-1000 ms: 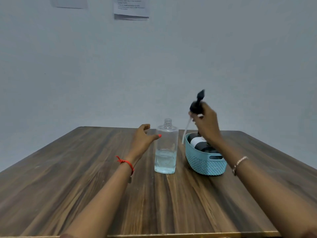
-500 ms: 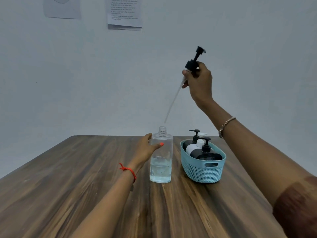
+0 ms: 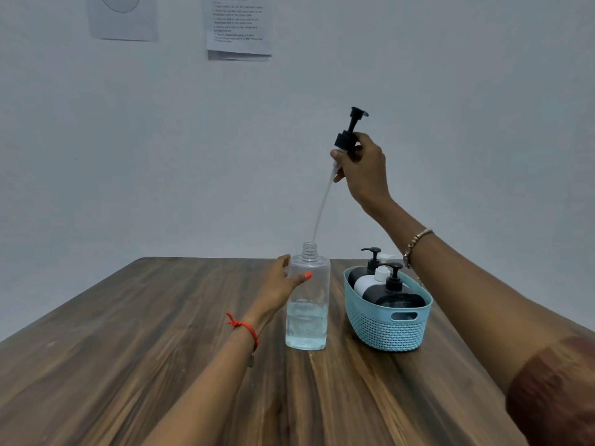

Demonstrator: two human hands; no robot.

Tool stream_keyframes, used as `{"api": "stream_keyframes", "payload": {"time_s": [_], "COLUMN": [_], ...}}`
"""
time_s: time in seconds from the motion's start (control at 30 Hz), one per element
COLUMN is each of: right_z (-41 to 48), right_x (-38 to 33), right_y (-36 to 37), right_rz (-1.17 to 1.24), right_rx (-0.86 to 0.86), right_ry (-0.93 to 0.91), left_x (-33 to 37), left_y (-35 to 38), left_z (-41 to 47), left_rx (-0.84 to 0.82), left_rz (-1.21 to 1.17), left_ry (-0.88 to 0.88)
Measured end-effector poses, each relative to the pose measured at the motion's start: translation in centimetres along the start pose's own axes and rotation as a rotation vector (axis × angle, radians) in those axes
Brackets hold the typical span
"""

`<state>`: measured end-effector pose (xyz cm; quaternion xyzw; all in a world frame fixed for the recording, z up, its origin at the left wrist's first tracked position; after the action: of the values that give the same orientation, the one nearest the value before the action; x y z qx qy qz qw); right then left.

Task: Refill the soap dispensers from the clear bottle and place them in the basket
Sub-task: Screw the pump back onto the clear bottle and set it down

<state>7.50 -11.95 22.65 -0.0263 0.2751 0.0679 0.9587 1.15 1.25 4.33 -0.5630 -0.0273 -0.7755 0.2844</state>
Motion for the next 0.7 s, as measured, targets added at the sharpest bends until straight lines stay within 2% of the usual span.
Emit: {"api": "stream_keyframes", "payload": {"time_s": [0.27, 0.5, 0.7], "right_z": [-3.3, -8.3, -9.6], "right_x": [4.2, 8.5, 9.0], "right_y": [2.0, 3.7, 3.5], "right_rz": [-0.057, -0.256, -0.114], "right_rx": [-0.152, -0.415, -0.372], "right_ry": [0.104, 0.248, 0.344], "left_x": [0.1, -1.5, -3.2], "left_y": [0.2, 0.3, 0.6], "left_z": [-0.1, 0.8, 2.2], "left_rx": [-0.034, -0.074, -0.103], "left_rz": [0.006, 0.025, -0.007], "left_ry": [0.003, -0.030, -0.032]}}
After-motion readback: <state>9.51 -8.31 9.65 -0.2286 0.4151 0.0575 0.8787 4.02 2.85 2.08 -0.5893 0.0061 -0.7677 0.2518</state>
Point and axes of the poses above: each hand's wrist, its own z-axis towards the middle knuckle, its own y-axis out of the palm, x = y × z, the point moved 5 cm from there along z, towards the middle knuckle, and after that the axes turned 3 degrees about z, right-handed, at the moved point
